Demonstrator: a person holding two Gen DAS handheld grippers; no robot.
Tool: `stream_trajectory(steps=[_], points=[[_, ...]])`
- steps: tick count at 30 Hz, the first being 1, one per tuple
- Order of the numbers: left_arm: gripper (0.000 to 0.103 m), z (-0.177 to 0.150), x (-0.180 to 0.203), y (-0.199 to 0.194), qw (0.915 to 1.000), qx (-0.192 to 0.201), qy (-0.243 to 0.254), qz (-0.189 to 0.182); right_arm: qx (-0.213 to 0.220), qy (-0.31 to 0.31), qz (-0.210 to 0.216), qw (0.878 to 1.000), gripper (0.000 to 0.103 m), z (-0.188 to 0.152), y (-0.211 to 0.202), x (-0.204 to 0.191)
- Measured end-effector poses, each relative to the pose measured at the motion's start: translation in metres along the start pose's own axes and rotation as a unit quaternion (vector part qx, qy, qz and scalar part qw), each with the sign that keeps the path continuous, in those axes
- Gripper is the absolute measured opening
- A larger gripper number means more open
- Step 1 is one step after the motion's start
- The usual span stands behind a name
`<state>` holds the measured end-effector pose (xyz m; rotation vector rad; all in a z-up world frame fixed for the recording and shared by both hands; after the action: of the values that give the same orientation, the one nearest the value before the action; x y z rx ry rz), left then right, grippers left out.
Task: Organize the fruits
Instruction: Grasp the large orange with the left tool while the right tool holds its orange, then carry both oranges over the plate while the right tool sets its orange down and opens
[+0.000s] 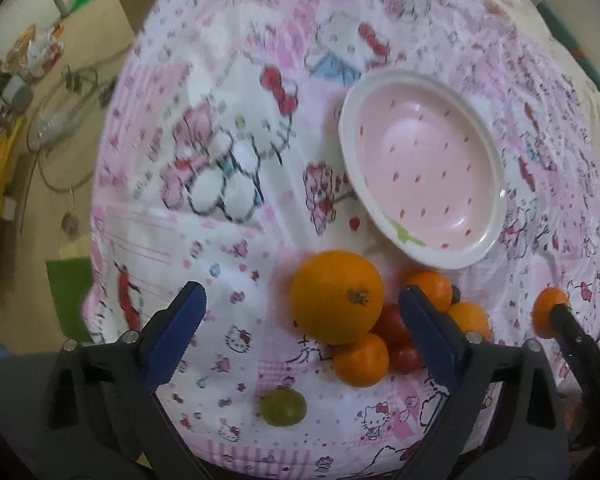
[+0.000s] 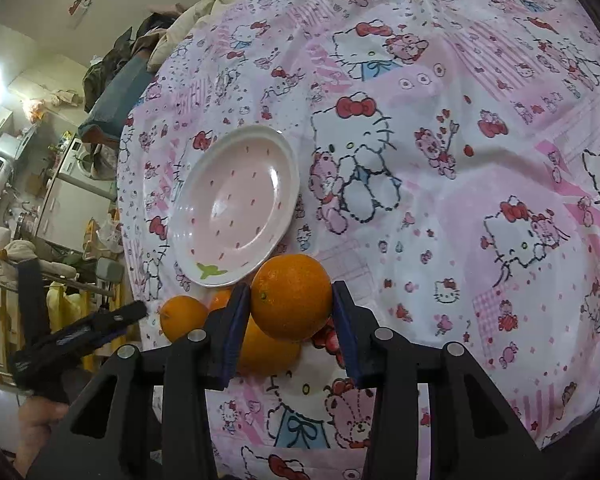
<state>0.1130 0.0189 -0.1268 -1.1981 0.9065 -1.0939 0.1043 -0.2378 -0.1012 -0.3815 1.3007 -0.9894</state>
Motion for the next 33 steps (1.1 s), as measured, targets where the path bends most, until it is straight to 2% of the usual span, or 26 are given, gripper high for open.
stream_trajectory(steps=[3, 5, 7, 9, 11, 17, 21, 27, 33], points=[[0.088, -0.006, 0.011, 0.015, 0.9997, -0.017, 0.012, 0.007, 0.001, -0.001, 0.003, 1.0, 0.043, 0.001, -0.001, -0.001], [0.088, -0.007, 0.02, 0.023, 0.9988, -0.02, 0.039, 0.022, 0.0, 0.003, 0.004, 1.0, 0.043, 0.002, 0.0, 0.0], [0.082, -0.008, 0.027, 0.032, 0.9973, -0.027, 0.059, 0.035, -0.003, 0.004, -0.002, 1.0, 0.043, 0.003, 0.004, 0.004], [0.068, -0.01, 0.031, 0.039, 0.9967, -0.039, 0.065, 0.028, -0.006, 0.01, -0.009, 1.0, 0.043, 0.003, 0.007, 0.007], [0.06, -0.011, 0.037, 0.045, 0.996, -0.047, 0.072, 0.026, -0.012, 0.021, -0.008, 1.0, 0.043, 0.002, 0.01, 0.011], [0.056, -0.013, 0.041, 0.048, 0.9931, -0.028, 0.105, 0.045, -0.003, 0.009, -0.013, 1.0, 0.043, 0.005, 0.008, 0.008], [0.055, -0.015, 0.044, 0.044, 0.9939, -0.025, 0.1, 0.038, -0.002, 0.009, -0.011, 1.0, 0.043, 0.005, 0.008, 0.008], [0.055, -0.017, 0.032, 0.017, 0.9968, 0.006, 0.078, 0.014, -0.003, 0.002, -0.01, 1.0, 0.043, 0.004, 0.007, 0.004], [0.055, -0.006, 0.039, -0.029, 0.9918, 0.063, 0.11, 0.015, 0.014, -0.012, 0.012, 1.0, 0.043, 0.013, -0.007, -0.008]])
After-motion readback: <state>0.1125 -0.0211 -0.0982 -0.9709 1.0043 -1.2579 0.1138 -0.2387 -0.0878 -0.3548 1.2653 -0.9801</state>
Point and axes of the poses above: each gripper's, at about its wrist camera, not at the fingertips, and y roughly the way its jaws point, x to its right, z to its top, the point moved 6 cm from there along y, roughly the way its jaws point, and after that the axes turned 6 degrees about z, right-handed, at the moved point
